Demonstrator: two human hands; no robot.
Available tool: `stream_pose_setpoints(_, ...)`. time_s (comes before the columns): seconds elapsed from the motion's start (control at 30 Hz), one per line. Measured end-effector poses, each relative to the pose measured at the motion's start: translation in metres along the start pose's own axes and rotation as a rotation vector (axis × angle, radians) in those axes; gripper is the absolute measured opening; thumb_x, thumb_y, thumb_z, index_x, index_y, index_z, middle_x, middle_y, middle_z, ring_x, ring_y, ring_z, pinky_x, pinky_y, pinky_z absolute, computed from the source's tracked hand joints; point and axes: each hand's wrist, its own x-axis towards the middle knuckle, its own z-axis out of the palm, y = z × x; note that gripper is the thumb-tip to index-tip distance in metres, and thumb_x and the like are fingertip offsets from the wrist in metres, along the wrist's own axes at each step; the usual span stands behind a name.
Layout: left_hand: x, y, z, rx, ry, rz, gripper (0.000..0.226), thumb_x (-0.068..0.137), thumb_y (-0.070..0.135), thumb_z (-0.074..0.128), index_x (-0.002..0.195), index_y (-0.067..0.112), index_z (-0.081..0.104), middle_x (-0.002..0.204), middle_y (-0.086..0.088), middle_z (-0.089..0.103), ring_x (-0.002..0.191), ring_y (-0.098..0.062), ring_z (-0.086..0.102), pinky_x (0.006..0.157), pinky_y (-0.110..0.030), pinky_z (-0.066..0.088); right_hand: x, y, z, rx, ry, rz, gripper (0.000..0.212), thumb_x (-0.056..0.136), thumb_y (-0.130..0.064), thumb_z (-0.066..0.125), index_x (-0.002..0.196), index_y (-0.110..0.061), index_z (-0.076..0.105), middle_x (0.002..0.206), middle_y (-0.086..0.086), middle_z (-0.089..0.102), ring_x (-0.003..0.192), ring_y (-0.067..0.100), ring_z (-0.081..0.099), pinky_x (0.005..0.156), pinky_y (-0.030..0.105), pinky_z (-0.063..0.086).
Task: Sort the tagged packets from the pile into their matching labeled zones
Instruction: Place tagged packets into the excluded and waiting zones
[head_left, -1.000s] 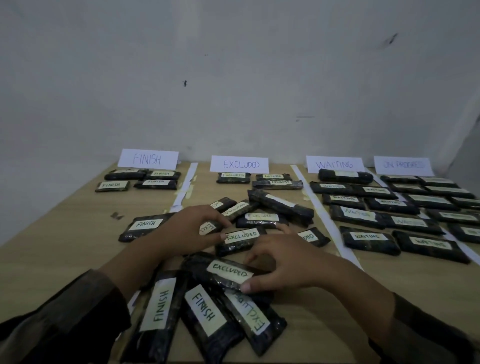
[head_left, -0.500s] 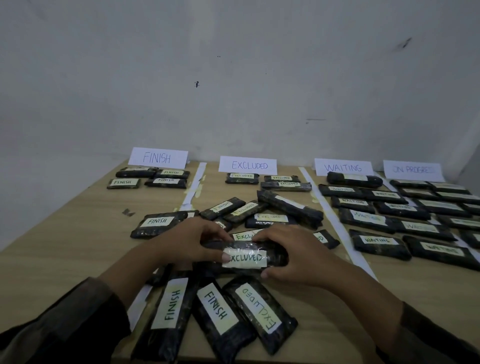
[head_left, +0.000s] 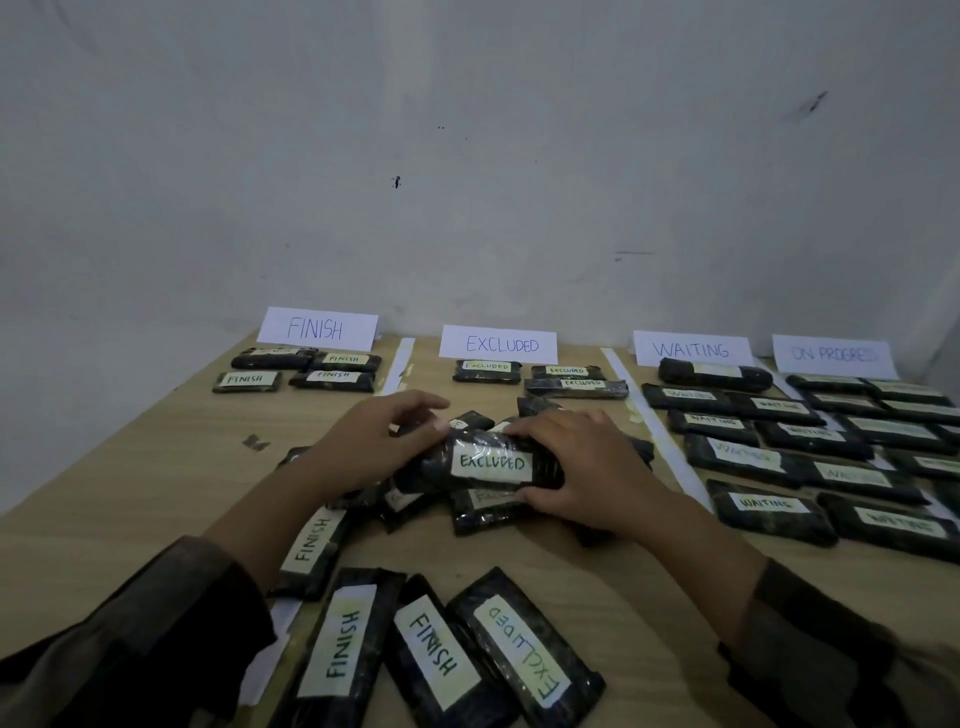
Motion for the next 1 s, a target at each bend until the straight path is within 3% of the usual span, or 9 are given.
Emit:
stream_pose_setpoints(0.1, 0.010, -0.010, -0.009, 0.007, 0.113, -0.043, 0.030, 0.095, 0.032, 0.050, 0.125, 0.029, 0.057, 0.109, 0.012, 0.062, 0.096, 0.001, 0.056, 0.076, -0.016, 0.042, 0.021, 0.008, -0.001, -0.021, -0.002, 0.037, 0.067, 0.076, -0.053, 0.067, 0.134, -0.032, 0.042, 0.129, -0.011, 0.052, 0.119, 0.010, 0.047, 0.100, 0.031, 0.026)
stream_pose_setpoints(0.27, 0.030, -0.036, -0.019, 0.191, 0.171, -0.072, 0.036, 0.096, 0.028, 0.049, 0.132, 0.026, 0.051, 0.128, 0.005, 0.059, 0.117, -0.012, 0.053, 0.097, -0.031, 0.041, 0.058, 0.023, -0.003, -0.044, 0.000, 0.077, 0.066, 0.076, -0.050, 0.069, 0.134, -0.031, 0.043, 0.130, -0.010, 0.053, 0.119, 0.012, 0.048, 0.102, 0.033, 0.027)
stream_pose_setpoints(0.63, 0.075, -0.064, -0.030, 0.455, 0.124, -0.080, 0.051, 0.089, 0.035, 0.058, 0.137, 0.025, 0.044, 0.134, 0.005, 0.052, 0.115, -0.015, 0.053, 0.093, -0.031, 0.043, 0.135, 0.054, 0.008, -0.126, -0.068, 0.142, 0.061, 0.076, -0.050, 0.067, 0.131, -0.032, 0.045, 0.126, -0.007, 0.053, 0.116, 0.016, 0.050, 0.100, 0.037, 0.030)
stream_pose_setpoints(0.83, 0.086, -0.084, -0.023, 0.547, 0.064, -0.099, 0.058, 0.088, 0.043, 0.057, 0.140, 0.025, 0.039, 0.141, 0.004, 0.046, 0.127, -0.016, 0.044, 0.100, -0.033, 0.040, 0.160, 0.064, 0.033, -0.097, -0.155, 0.179, 0.056, 0.076, -0.047, 0.068, 0.127, -0.032, 0.048, 0.125, -0.006, 0.054, 0.115, 0.016, 0.051, 0.097, 0.038, 0.029)
stream_pose_setpoints(1.0, 0.091, -0.093, -0.017, 0.588, 0.020, -0.120, 0.058, 0.088, 0.046, 0.055, 0.140, 0.027, 0.038, 0.138, 0.004, 0.046, 0.124, -0.015, 0.045, 0.095, -0.033, 0.043, 0.170, 0.066, 0.049, -0.084, -0.250, 0.189, 0.058, 0.078, -0.046, 0.066, 0.130, -0.031, 0.047, 0.129, -0.004, 0.052, 0.118, 0.018, 0.050, 0.100, 0.040, 0.026)
